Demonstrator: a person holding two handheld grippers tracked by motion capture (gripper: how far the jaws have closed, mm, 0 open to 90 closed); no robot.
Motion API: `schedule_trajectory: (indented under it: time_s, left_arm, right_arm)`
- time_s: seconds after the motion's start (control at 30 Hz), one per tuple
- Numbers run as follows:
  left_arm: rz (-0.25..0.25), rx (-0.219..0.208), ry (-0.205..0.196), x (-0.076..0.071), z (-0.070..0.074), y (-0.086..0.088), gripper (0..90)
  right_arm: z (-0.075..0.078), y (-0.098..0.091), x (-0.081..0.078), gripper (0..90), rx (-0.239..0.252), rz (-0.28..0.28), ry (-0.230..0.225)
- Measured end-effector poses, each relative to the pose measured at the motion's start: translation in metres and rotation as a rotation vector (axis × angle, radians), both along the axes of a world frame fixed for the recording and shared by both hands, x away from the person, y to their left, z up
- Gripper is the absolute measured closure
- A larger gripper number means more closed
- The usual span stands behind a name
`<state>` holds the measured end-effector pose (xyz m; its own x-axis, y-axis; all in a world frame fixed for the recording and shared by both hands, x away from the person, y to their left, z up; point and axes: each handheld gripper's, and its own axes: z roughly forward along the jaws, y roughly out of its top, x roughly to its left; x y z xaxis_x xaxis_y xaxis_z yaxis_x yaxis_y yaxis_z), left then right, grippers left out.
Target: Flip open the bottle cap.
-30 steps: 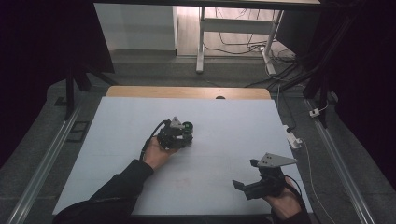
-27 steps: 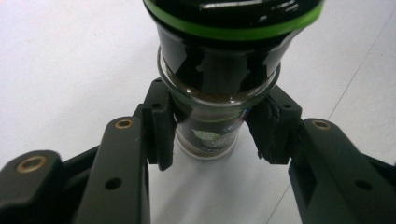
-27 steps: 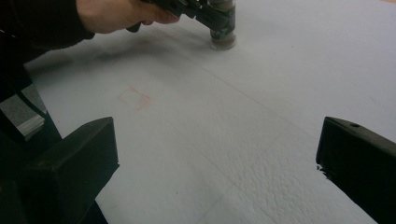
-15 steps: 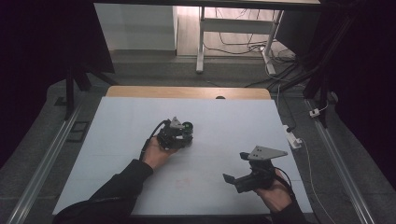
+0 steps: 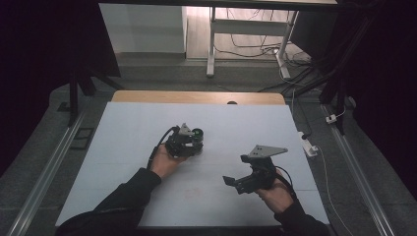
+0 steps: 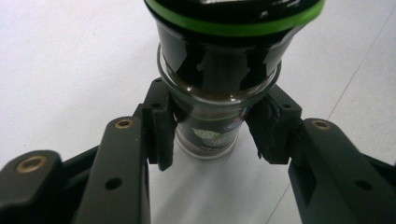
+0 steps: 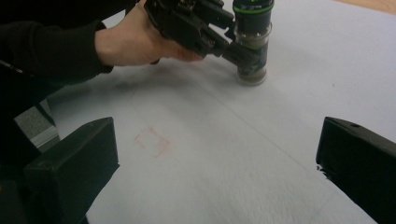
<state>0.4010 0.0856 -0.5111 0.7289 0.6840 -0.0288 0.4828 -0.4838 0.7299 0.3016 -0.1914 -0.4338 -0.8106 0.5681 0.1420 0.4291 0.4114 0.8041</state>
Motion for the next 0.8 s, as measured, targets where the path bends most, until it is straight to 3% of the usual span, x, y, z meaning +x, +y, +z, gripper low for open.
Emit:
schedule_trajectory:
  time_s: [0.33,0.8]
  left_arm:
    - [-0.003,0.002,-0.001,0.000,0.000,0.000,54.3]
    - [-0.004,0.003,0.000,0.000,0.000,0.000,54.3]
  right_arm:
    - [-0.002,0.025,0.018,0.0,-0.047,0.012,-0.005]
    - [-0.001,0.054,0.043,0.0,-0.078,0.022,-0.018]
